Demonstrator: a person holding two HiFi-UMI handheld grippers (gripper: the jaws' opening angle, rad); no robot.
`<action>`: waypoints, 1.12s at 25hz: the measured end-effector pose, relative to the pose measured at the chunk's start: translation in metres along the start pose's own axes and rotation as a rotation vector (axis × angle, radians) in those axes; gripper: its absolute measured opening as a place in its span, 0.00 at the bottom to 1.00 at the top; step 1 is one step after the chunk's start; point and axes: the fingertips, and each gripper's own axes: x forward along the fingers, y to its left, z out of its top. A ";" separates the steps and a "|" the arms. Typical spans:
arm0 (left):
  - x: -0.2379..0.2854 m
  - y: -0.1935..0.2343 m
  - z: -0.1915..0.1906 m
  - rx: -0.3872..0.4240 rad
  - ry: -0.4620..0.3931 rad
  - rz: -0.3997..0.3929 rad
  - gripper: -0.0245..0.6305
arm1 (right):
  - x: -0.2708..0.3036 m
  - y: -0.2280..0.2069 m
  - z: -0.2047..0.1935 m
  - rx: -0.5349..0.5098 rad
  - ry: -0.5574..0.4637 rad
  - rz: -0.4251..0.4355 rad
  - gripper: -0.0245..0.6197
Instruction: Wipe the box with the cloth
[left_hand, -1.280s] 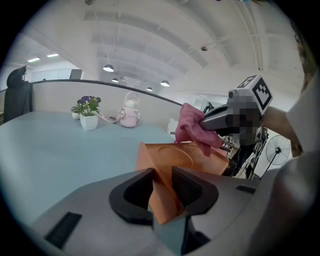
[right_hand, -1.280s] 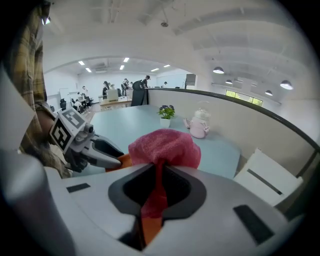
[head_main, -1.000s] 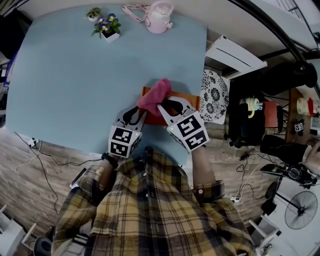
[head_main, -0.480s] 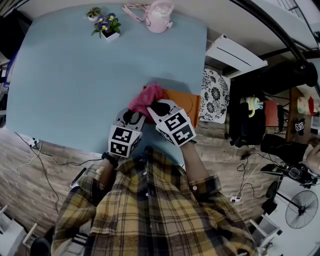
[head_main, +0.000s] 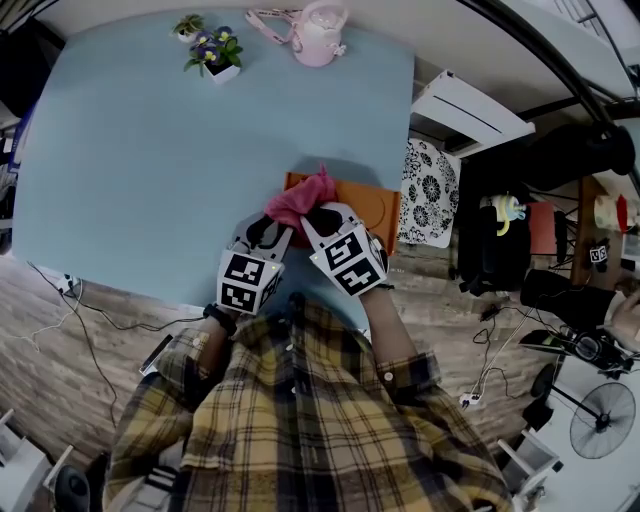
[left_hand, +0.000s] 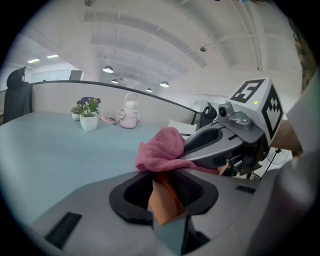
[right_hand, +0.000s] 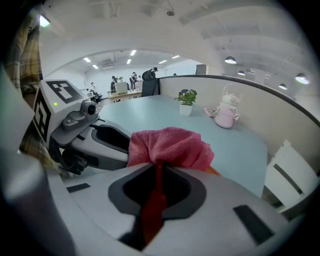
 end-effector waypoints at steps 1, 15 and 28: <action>0.000 0.000 0.000 0.001 0.000 0.000 0.22 | -0.001 -0.001 -0.001 0.001 0.003 -0.003 0.11; 0.001 0.002 -0.001 -0.005 -0.005 -0.003 0.22 | -0.016 -0.016 -0.022 0.009 0.034 -0.052 0.11; 0.001 0.002 0.000 -0.009 -0.009 -0.001 0.22 | -0.039 -0.033 -0.049 0.040 0.042 -0.110 0.11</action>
